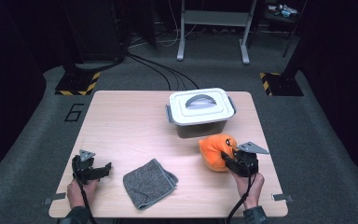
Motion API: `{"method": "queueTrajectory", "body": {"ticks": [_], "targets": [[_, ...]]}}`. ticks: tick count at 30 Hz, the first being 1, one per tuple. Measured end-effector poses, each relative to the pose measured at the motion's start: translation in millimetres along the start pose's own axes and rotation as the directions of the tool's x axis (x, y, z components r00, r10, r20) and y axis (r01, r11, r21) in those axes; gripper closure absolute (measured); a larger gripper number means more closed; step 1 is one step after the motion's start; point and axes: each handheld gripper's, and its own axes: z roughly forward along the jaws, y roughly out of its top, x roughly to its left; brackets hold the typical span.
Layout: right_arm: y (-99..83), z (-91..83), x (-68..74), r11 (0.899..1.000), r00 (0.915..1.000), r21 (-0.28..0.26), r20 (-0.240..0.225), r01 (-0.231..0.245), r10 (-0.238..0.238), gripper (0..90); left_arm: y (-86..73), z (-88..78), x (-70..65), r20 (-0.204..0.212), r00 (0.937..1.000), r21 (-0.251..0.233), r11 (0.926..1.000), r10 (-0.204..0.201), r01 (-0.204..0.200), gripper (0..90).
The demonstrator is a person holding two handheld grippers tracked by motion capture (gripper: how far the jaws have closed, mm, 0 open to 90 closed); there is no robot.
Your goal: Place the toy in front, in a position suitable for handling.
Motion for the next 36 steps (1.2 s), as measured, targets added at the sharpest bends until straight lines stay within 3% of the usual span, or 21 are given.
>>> {"method": "queueTrajectory", "body": {"ticks": [22, 36], "targets": [[-3.1, -13.3, -37.0, 0.998, 0.992, -0.009, 0.113, -0.056, 0.057, 60.9, 0.3, -0.5, 0.4, 0.006, 1.0, 0.007, 1.0, 0.002, -0.002, 11.5], [-6.1, -16.1, -51.7, 0.996, 0.9858, -0.015, 0.145, -0.084, 0.085, 61.0, -0.1, 0.2, -0.2, -0.001, 1.0, -0.003, 1.0, -0.001, 0.001, 11.5]]}}
